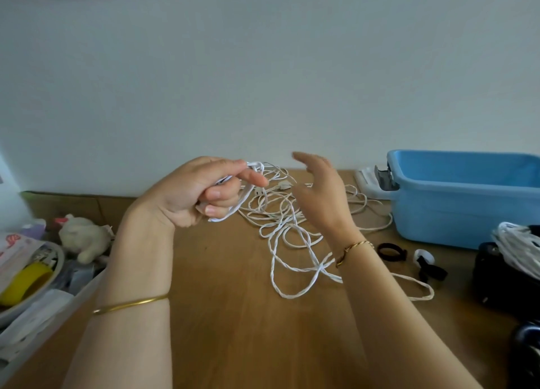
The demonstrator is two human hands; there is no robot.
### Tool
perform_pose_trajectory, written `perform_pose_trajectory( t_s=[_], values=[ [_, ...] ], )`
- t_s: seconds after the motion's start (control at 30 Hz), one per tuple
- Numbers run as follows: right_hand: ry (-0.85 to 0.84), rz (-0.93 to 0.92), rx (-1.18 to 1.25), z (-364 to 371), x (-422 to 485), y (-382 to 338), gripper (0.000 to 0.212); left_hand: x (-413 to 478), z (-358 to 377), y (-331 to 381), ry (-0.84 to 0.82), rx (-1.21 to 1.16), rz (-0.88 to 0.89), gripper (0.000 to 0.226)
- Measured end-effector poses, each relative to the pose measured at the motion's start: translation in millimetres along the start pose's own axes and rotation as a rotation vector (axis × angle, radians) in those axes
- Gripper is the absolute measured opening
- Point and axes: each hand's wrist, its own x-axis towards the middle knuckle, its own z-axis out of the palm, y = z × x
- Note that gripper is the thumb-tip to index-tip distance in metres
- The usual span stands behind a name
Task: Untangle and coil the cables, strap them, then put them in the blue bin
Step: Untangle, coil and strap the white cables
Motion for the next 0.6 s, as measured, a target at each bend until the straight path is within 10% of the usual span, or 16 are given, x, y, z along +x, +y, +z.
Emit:
perform_pose_trajectory(
  t_s=[0.17,0.6],
  values=[
    [-0.489,-0.053,0.349,2.5,-4.0,-20.8,0.016,2.3,4.6,0.1,0.047,0.011,-0.012,0.037],
    [-0.294,0.155,0.950,6.5,-1.2,4.0,0.017,9.4,3.8,-5.2,-0.140,-0.276,-0.130,0.039]
  ],
)
